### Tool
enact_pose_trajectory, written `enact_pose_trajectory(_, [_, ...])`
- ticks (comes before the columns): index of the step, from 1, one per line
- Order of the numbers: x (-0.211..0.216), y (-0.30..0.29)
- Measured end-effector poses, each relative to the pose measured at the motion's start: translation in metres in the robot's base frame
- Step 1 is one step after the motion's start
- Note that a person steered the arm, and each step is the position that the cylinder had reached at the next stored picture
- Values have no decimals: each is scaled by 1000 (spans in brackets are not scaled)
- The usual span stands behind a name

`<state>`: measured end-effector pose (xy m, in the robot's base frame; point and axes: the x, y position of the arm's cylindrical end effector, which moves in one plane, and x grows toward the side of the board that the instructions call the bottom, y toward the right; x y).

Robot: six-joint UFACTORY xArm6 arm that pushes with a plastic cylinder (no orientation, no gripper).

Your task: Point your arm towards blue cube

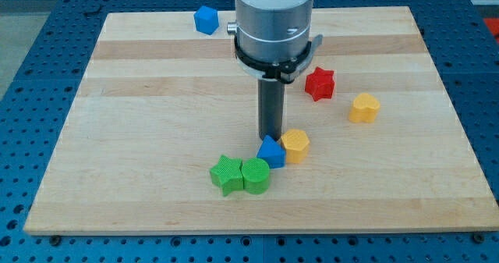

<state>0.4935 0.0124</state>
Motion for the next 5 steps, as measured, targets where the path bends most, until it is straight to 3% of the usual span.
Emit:
enact_pose_trajectory(2, [2, -4])
enact_pose_trajectory(5, [-83, -49])
